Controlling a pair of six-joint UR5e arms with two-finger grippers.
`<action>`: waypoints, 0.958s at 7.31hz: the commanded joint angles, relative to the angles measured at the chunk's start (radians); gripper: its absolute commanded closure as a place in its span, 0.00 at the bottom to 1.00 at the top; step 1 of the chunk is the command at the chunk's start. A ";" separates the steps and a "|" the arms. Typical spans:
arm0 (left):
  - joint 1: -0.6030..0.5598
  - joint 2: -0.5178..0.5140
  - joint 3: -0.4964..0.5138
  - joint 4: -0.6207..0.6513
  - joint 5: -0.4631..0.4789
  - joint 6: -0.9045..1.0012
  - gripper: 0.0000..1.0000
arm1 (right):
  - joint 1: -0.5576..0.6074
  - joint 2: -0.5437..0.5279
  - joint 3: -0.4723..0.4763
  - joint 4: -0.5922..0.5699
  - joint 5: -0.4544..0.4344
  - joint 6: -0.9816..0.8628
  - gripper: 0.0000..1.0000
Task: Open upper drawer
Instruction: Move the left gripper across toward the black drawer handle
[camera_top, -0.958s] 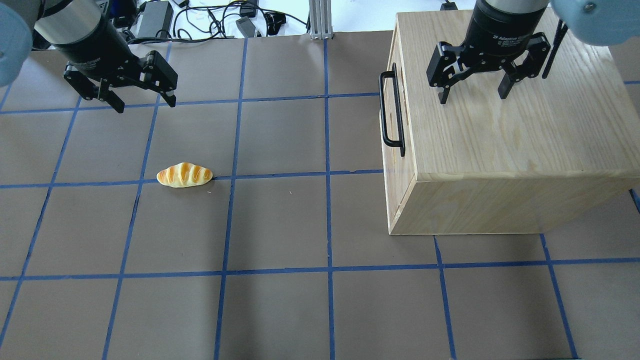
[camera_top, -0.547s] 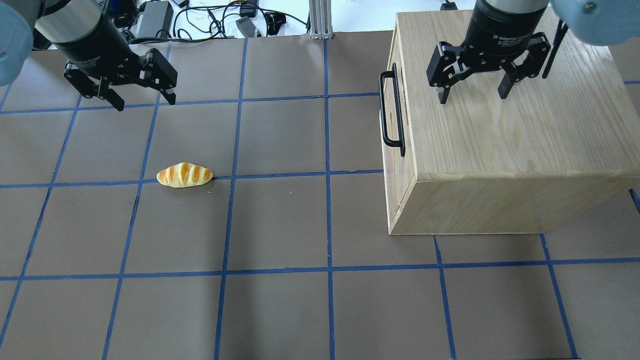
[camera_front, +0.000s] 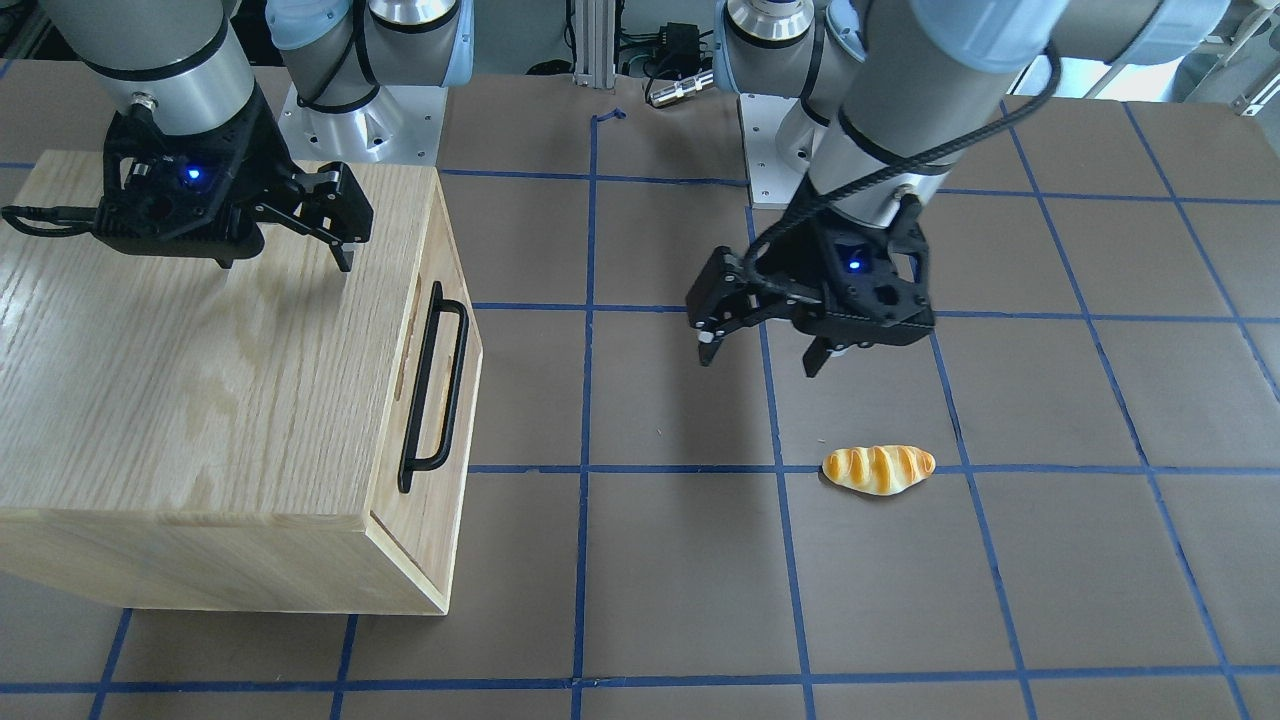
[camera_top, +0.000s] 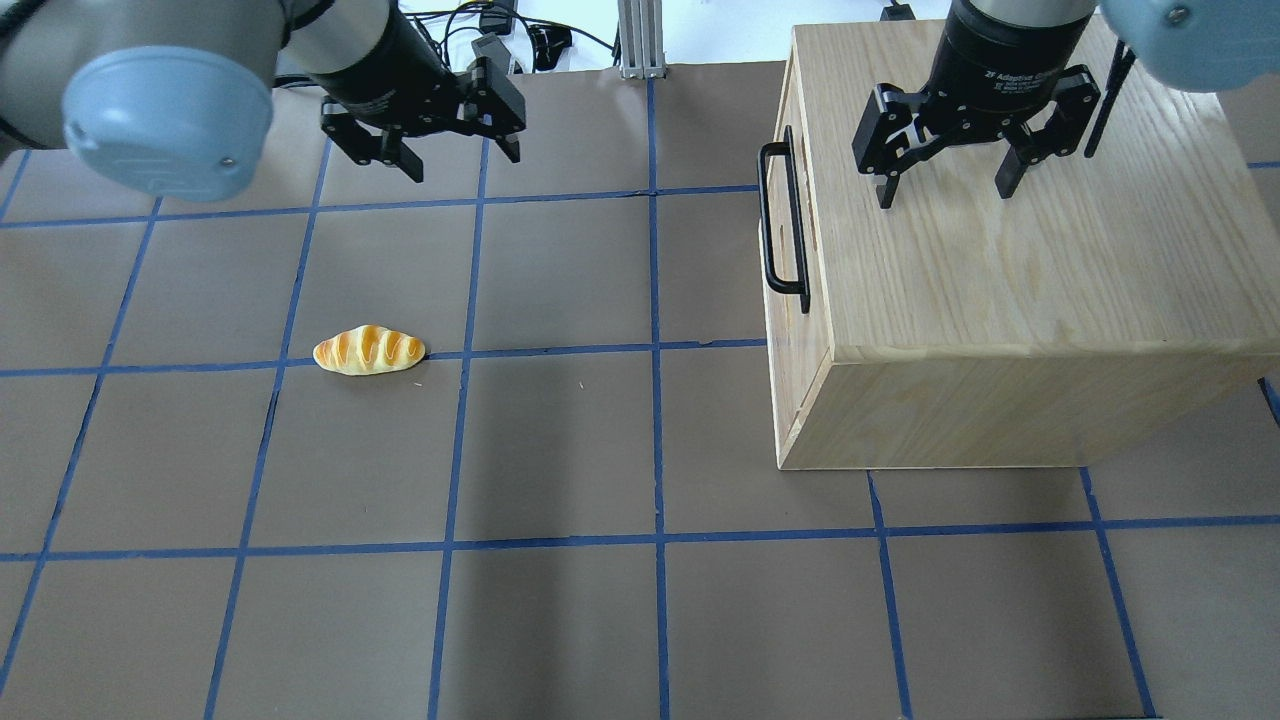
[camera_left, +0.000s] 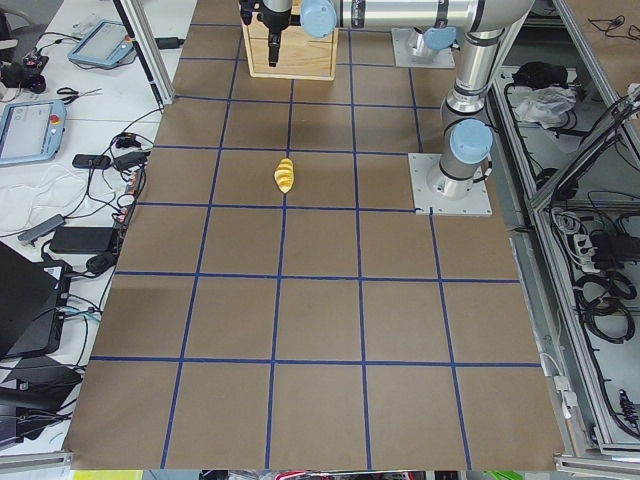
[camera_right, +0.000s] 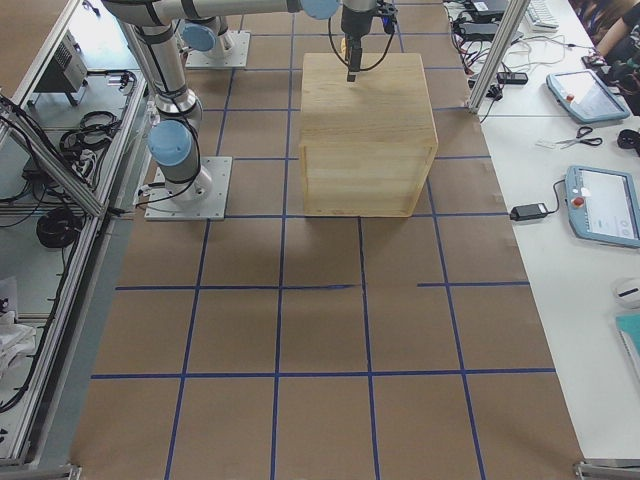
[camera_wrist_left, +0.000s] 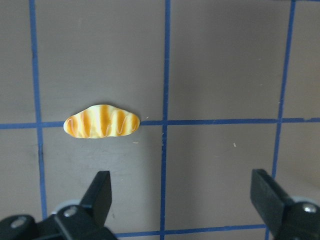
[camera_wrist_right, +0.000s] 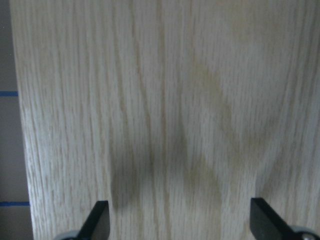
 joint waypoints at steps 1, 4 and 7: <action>-0.116 -0.050 0.002 0.077 -0.027 -0.065 0.00 | 0.000 0.000 -0.001 0.000 0.000 0.001 0.00; -0.198 -0.131 0.006 0.240 -0.061 -0.104 0.00 | 0.000 0.000 0.001 0.000 0.000 0.001 0.00; -0.222 -0.167 0.009 0.263 -0.101 -0.117 0.00 | 0.000 0.000 0.001 0.000 0.000 -0.001 0.00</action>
